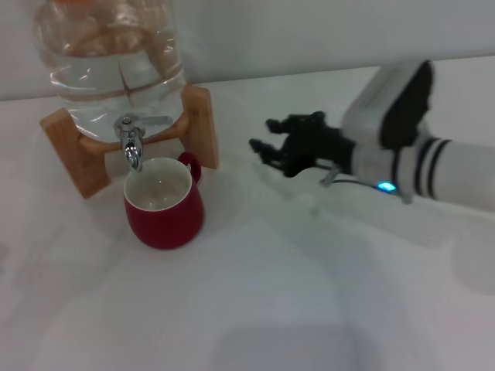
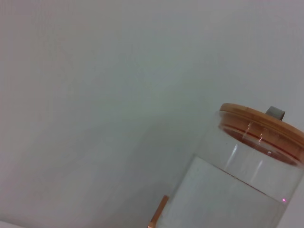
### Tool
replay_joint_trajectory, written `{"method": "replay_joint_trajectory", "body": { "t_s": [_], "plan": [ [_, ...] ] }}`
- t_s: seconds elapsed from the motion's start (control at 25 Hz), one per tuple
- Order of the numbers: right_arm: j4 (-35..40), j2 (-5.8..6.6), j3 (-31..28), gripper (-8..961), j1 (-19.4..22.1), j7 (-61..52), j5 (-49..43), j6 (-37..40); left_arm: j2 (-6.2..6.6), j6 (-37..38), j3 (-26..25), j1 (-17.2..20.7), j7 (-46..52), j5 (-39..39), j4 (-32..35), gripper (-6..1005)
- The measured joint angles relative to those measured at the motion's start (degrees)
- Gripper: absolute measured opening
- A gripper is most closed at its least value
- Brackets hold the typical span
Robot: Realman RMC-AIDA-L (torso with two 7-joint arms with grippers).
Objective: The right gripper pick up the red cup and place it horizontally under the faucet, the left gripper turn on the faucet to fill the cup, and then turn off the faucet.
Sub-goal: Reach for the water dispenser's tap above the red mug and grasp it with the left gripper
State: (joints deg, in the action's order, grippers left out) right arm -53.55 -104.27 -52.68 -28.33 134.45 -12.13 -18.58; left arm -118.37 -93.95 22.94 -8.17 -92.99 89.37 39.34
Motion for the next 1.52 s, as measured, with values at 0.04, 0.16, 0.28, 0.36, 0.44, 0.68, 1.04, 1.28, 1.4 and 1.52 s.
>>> {"method": "replay_joint_trajectory", "body": {
  "t_s": [0.04,0.16,0.28,0.36,0.44,0.68,1.04,1.28,1.4,1.52],
  "plan": [
    [-0.85,0.73,-0.36,402,0.84,-0.85,-0.48,-0.67,0.03,0.0,0.0,0.0,0.0,-0.06,0.02,876],
    [-1.89,2.36,-2.43,402,2.86,-4.83,-4.46,-5.43,0.13,0.0,0.03,0.0,0.24,-0.37,0.16,876],
    [-1.82,2.83,-7.26,402,5.36,-11.1,-11.2,-12.43,0.44,-0.13,0.27,0.0,1.36,-1.01,0.48,876],
    [-1.71,2.52,-12.15,402,7.4,-15.66,-16.71,-16.27,0.73,-0.34,0.45,-0.05,2.88,-1.87,1.14,876],
    [-1.91,1.78,-17.26,402,9.27,-20.29,-22.93,-19.24,0.76,-0.41,0.52,-0.06,4.55,-2.88,2.46,876],
    [-0.82,0.39,-31.26,402,10.07,-43.12,-45.36,-28.76,0.35,-0.44,0.55,-1.32,13.82,-9.19,9.62,876],
    [1.8,-1.71,-49.65,402,10.56,-58.85,-65.01,-40.34,-0.39,-4.51,1.2,-6.68,27.93,-23.49,23.65,876],
    [1.28,-2.75,-50.95,402,10.82,-58.6,-66.99,-41.07,-0.45,-10.36,11.13,-7.86,41.3,-25.53,41.58,876],
    [1.37,-2.9,-51.01,402,10.47,-58.6,-67.62,-40.96,-0.46,-10.84,19.03,-7.55,46.59,-28.92,51.93,876],
    [1.37,-3.15,-51.06,402,10.33,-58.48,-67.72,-40.78,-0.52,-10.82,24.85,-7.92,49.28,-34.05,60.48,876]
  ]
}}
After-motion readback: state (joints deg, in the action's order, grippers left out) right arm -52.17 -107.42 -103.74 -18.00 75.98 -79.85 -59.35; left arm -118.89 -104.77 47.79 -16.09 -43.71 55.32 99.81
